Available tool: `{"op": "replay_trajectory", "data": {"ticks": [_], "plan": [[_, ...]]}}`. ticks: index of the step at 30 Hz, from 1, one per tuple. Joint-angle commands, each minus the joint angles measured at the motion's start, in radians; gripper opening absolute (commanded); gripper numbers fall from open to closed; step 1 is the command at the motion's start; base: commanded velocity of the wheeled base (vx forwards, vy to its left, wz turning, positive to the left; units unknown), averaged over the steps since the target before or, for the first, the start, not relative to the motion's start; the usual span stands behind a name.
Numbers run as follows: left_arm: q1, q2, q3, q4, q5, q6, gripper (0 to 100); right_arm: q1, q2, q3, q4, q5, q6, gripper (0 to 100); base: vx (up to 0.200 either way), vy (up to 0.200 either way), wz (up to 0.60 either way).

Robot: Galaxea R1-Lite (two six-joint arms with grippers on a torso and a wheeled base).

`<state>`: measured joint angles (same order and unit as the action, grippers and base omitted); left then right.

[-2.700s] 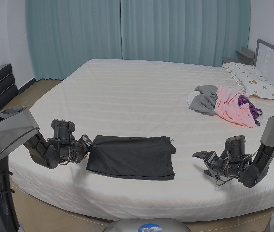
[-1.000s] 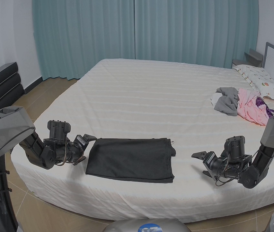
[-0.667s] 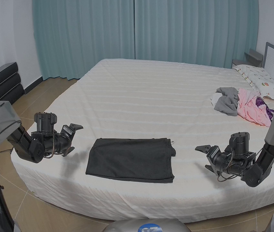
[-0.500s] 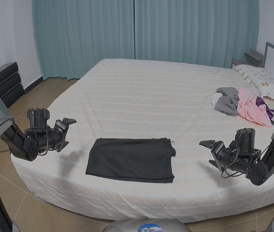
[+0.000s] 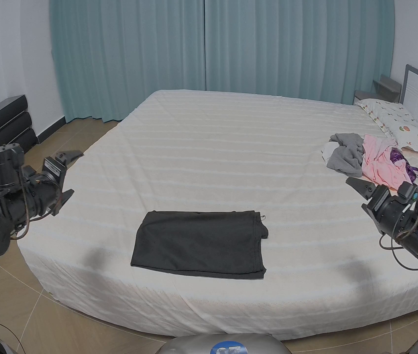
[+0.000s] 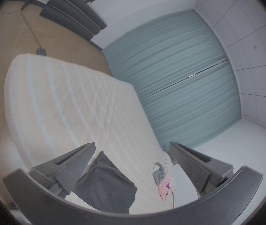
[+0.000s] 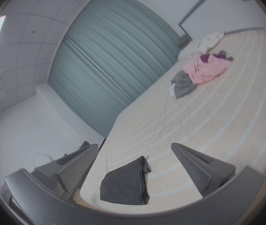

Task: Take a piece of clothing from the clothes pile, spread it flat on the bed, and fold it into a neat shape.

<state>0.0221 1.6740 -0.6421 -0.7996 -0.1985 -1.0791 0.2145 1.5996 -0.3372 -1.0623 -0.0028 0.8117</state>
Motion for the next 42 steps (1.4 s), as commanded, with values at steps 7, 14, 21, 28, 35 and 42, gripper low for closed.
{"op": "replay_trajectory", "data": {"ticks": [7, 14, 21, 28, 35, 42], "plan": [[0.024, -0.599, 0.285, 0.007, -0.002, 0.245, 100, -0.078, -0.517, 0.225, 0.004, -0.028, -0.413, 100, 0.0, 0.0, 0.0], [0.03, -0.812, 0.409, 0.019, 0.022, 0.433, 100, -0.086, -0.782, 0.297, 0.179, -0.028, -0.574, 100, 0.0, 0.0, 0.0], [0.039, -1.134, 0.44, 0.184, 0.131, 0.7, 100, -0.132, -1.196, 0.228, 0.631, -0.026, -0.796, 100, 0.0, 0.0, 0.0], [0.038, -1.464, 0.368, 0.606, 0.128, 0.854, 100, -0.144, -1.514, 0.004, 1.231, -0.04, -0.844, 100, 0.0, 0.0, 0.0], [0.024, -1.594, 0.357, 0.734, 0.108, 0.915, 100, -0.208, -1.6, -0.045, 1.328, -0.016, -0.868, 100, 0.0, 0.0, 0.0], [-0.018, -1.671, 0.466, 0.708, 0.149, 1.094, 100, -0.21, -1.6, 0.0, 1.288, 0.003, -0.865, 100, 0.0, 0.0, 0.0]]}}
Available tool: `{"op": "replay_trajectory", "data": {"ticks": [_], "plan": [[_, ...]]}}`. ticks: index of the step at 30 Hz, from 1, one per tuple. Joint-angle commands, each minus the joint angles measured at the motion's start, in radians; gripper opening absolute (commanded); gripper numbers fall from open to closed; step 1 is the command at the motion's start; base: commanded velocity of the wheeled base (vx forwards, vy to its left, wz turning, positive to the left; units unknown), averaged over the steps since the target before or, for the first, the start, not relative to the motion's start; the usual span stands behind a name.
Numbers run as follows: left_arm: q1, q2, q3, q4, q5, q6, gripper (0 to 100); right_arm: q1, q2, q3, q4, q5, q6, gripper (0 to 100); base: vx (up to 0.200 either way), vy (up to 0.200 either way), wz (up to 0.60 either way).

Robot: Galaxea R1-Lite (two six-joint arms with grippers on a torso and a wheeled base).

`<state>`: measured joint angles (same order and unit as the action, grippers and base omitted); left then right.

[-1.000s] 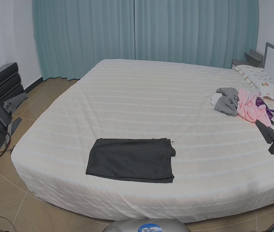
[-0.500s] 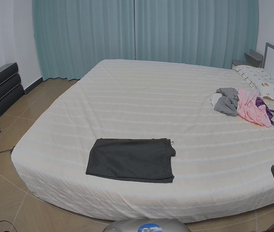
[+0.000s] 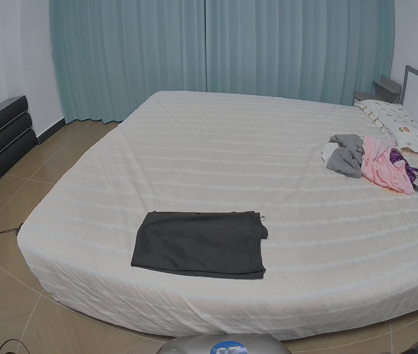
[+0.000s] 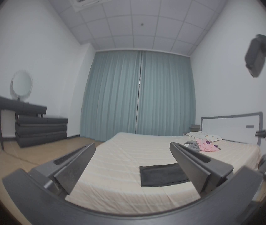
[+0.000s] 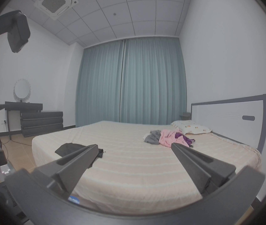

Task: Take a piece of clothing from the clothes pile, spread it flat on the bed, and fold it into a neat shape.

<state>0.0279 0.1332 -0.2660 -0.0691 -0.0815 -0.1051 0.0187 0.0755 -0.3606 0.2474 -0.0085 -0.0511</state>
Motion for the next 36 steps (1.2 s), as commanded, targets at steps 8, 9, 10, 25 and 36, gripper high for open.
{"op": "replay_trajectory", "data": {"ticks": [8, 9, 10, 25, 36], "plan": [[-0.023, -0.13, 0.264, -0.222, 0.129, 0.199, 100, -0.014, -0.076, 0.361, -0.482, 0.01, -0.075, 100, 0.0, 0.0, 0.0], [-0.023, -0.13, 0.266, -0.207, 0.137, 0.194, 100, -0.014, -0.076, 0.361, -0.476, 0.007, -0.075, 100, 0.0, 0.0, 0.0], [-0.023, -0.13, 0.266, -0.167, 0.143, 0.186, 100, -0.014, -0.076, 0.356, -0.448, 0.007, -0.07, 100, 0.0, 0.0, 0.0], [-0.025, -0.127, 0.264, 0.009, 0.034, 0.077, 100, -0.019, -0.072, 0.358, -0.297, -0.021, 0.037, 100, 0.0, 0.0, 0.0], [-0.025, -0.127, 0.26, 0.015, 0.074, 0.077, 100, -0.017, -0.076, 0.353, -0.221, -0.005, 0.051, 100, 0.0, 0.0, 0.0]]}}
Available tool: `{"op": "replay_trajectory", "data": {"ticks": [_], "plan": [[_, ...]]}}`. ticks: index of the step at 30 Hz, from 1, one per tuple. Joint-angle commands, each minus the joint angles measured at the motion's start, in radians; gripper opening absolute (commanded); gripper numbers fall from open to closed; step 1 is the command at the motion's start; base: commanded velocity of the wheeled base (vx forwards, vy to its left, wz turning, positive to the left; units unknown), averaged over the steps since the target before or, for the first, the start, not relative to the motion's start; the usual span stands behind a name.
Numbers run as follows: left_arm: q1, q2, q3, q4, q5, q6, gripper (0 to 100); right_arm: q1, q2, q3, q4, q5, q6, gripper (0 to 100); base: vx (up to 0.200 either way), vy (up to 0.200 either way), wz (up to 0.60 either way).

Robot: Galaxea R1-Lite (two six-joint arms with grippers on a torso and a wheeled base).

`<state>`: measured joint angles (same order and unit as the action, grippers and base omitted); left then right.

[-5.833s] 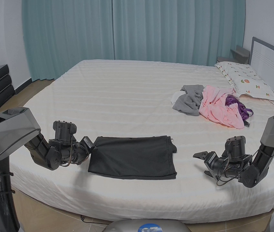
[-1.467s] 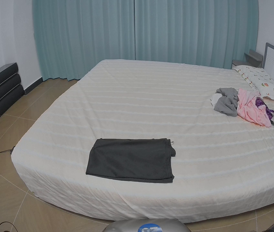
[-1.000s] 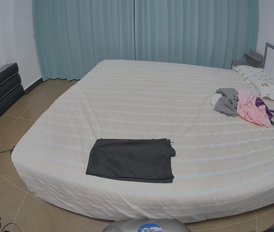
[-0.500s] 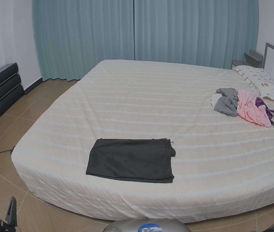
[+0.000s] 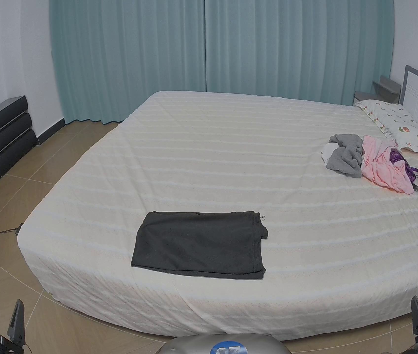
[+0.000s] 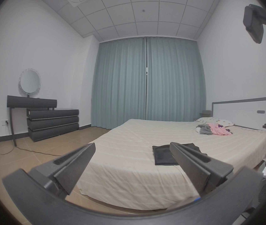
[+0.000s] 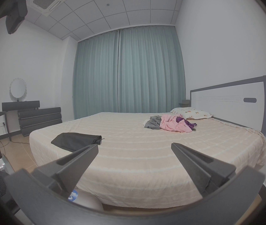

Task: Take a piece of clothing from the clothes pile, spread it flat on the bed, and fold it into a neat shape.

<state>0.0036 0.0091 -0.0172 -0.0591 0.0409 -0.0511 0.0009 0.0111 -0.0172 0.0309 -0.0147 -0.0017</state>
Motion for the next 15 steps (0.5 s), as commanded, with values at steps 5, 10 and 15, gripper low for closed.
{"op": "replay_trajectory", "data": {"ticks": [5, 10, 15], "plan": [[-0.011, 0.022, -0.017, 0.088, -0.165, 0.023, 100, 0.001, -0.011, 0.01, -0.005, 0.001, 0.002, 100, 0.0, 0.0, 0.0], [-0.005, -0.001, 0.017, 0.058, 0.016, 0.019, 100, 0.001, -0.011, 0.01, -0.006, 0.002, -0.003, 100, 0.0, 0.0, 0.0], [-0.007, 0.0, 0.017, 0.056, -0.039, 0.045, 100, 0.001, -0.011, 0.01, -0.006, 0.002, 0.0, 100, 0.0, 0.0, 0.0]]}}
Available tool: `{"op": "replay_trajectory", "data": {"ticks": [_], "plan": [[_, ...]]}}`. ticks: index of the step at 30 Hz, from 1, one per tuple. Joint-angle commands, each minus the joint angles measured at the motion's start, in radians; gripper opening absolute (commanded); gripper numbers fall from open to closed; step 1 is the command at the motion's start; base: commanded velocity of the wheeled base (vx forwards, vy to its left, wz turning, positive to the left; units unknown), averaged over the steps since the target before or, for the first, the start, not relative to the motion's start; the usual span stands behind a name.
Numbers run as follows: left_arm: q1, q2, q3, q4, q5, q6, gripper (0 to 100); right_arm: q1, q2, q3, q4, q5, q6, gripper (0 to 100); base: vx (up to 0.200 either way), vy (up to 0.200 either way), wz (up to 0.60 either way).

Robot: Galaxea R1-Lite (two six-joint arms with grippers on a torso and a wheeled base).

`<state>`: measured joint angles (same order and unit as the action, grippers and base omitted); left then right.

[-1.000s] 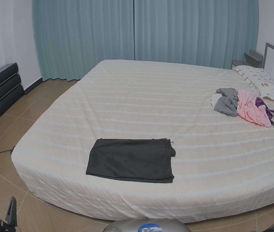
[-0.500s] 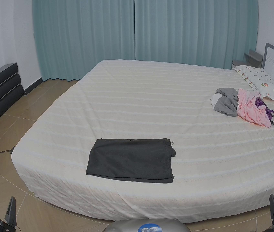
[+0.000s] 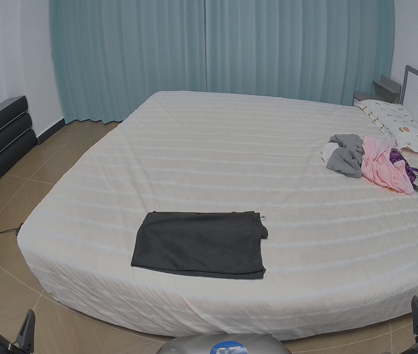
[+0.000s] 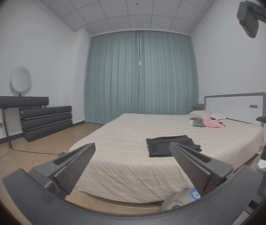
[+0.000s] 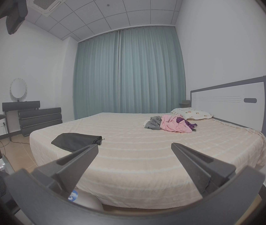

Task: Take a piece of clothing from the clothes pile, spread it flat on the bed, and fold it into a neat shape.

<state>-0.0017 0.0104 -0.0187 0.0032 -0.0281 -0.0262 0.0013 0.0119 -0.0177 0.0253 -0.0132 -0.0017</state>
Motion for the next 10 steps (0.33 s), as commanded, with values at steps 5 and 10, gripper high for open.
{"op": "replay_trajectory", "data": {"ticks": [5, 10], "plan": [[-0.001, -0.001, 0.019, -0.005, 0.028, 0.022, 100, 0.0, -0.012, 0.01, 0.001, 0.001, -0.001, 100, 0.0, 0.0, 0.0], [0.0, -0.001, 0.019, -0.005, 0.023, 0.026, 100, 0.003, -0.012, 0.01, -0.001, 0.001, 0.002, 100, 0.0, 0.0, 0.0]]}}
